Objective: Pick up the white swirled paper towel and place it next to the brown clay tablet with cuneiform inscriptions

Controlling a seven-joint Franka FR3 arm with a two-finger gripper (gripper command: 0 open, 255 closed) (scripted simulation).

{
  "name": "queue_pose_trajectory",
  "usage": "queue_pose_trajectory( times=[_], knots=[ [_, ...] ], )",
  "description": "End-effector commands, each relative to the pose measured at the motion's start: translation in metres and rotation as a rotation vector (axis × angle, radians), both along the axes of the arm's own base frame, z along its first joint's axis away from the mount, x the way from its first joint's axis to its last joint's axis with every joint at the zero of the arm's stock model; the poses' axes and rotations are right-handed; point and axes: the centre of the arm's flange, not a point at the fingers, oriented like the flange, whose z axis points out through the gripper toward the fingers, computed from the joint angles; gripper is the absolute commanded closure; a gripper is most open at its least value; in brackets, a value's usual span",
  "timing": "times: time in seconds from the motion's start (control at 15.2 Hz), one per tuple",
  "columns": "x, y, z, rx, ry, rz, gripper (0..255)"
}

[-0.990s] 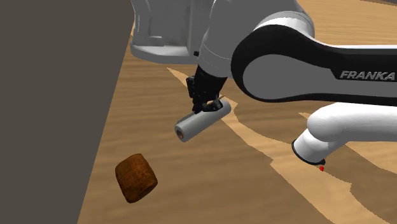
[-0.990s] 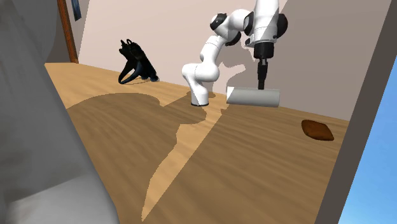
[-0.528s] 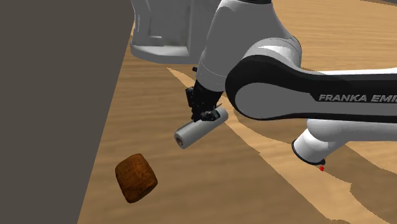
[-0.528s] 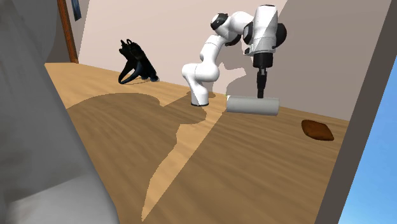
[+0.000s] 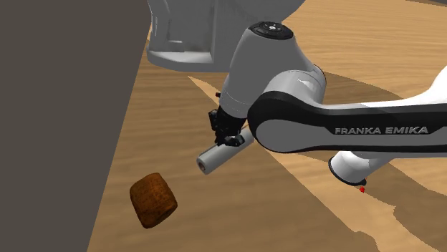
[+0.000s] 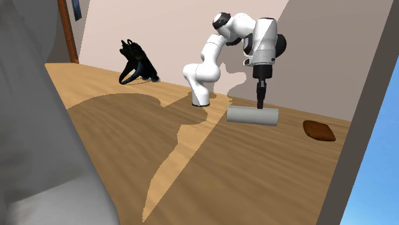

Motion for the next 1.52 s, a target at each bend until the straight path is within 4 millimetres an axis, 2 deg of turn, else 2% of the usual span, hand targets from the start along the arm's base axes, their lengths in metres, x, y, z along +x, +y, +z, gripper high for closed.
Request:
queue_pose_trajectory(
  times=[0.0,0.53,0.59,0.92,1.19,1.45],
  knots=[
    [0.0,0.002,-0.009,0.0,0.0,0.0,255],
    [0.0,0.002,-0.009,0.0,0.0,0.0,255],
    [0.0,0.002,-0.009,0.0,0.0,0.0,0],
    [0.0,0.002,-0.009,0.0,0.0,0.0,0],
    [-0.01,0.001,0.039,0.0,0.0,0.0,0],
    [-0.01,0.001,0.039,0.0,0.0,0.0,0]
  ],
)
